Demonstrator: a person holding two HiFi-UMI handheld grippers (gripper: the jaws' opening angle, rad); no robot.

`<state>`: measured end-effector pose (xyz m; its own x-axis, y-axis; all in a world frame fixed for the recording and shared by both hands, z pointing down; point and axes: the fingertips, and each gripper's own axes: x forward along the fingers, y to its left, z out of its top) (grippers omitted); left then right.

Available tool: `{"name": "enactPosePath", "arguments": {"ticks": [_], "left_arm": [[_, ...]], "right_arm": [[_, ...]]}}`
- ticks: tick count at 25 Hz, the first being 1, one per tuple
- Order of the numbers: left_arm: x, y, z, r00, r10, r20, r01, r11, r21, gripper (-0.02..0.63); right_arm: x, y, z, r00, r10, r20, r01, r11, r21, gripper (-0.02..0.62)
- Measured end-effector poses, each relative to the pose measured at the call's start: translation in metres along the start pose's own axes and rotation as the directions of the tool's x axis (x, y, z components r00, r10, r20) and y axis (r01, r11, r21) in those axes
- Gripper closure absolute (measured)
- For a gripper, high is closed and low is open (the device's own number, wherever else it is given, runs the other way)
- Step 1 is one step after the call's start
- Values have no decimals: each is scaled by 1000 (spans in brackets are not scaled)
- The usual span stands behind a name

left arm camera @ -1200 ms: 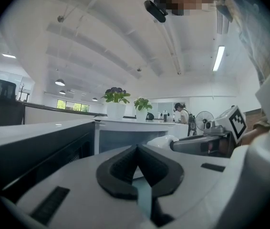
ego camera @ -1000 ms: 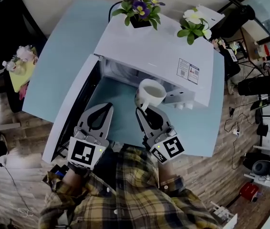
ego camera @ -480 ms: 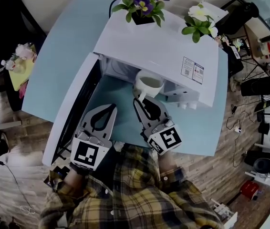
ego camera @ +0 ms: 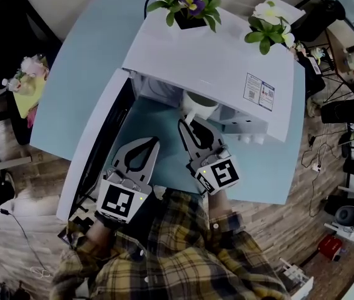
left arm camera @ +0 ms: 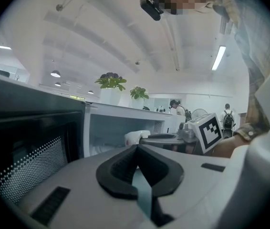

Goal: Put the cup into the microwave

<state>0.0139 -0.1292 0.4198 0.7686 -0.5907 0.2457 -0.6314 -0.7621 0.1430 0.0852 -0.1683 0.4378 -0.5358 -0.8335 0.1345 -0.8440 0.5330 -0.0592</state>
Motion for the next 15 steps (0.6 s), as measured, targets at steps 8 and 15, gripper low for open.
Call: {"name": "enactPosePath", "arguments": {"ticks": [8,15], "left_arm": [[5,-2,1,1000,-10,10,10,1000,-14,615],[7,-2,-6,1000,-8,-10,8,1000,-14,615]], "right_arm": [[14,-9,-4,1000,5,9,-5,999,-45,531],[29,-16,-8,1000,-14,26,17,996,-82,531]]}}
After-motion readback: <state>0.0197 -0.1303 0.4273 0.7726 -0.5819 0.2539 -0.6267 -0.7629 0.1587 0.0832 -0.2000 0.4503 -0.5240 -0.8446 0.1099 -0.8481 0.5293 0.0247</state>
